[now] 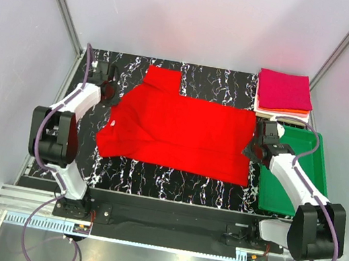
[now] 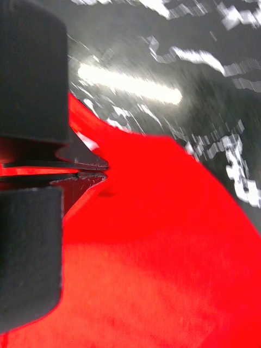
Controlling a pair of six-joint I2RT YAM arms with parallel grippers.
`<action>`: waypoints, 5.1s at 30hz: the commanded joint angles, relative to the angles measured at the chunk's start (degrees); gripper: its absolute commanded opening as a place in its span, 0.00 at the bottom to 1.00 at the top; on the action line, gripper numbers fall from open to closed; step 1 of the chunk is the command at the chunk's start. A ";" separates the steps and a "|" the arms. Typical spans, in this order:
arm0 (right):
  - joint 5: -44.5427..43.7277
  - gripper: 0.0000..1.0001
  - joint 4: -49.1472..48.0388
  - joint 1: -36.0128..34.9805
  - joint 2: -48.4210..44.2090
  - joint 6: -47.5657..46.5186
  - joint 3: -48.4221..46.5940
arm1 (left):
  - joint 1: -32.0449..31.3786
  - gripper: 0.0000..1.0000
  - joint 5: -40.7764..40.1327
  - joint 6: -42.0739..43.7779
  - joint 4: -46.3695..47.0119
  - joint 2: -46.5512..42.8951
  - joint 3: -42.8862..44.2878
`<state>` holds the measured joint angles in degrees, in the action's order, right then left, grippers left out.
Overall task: Fold and stack the t-shirts
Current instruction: Fold the tshirt
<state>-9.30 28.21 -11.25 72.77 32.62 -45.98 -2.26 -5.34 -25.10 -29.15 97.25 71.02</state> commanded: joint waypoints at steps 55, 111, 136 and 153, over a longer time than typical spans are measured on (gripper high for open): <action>4.73 0.08 -3.07 -16.35 12.39 9.66 -2.46 | -6.44 0.18 1.83 -10.57 1.54 -19.46 -20.81; 2.71 0.13 0.36 -16.35 -6.15 11.50 5.72 | -9.43 0.40 4.21 -5.66 12.80 -4.62 -18.99; 1.74 0.13 0.53 -16.44 -5.53 11.06 5.81 | -11.45 0.29 1.92 -5.22 9.28 -2.07 -13.98; 1.21 0.14 0.80 -16.35 -9.31 11.41 6.34 | -15.58 0.00 3.06 -5.66 9.63 -2.86 -7.22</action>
<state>-6.50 28.82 -27.38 64.88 44.16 -38.04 -16.93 -2.13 -30.48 -21.28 95.44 60.36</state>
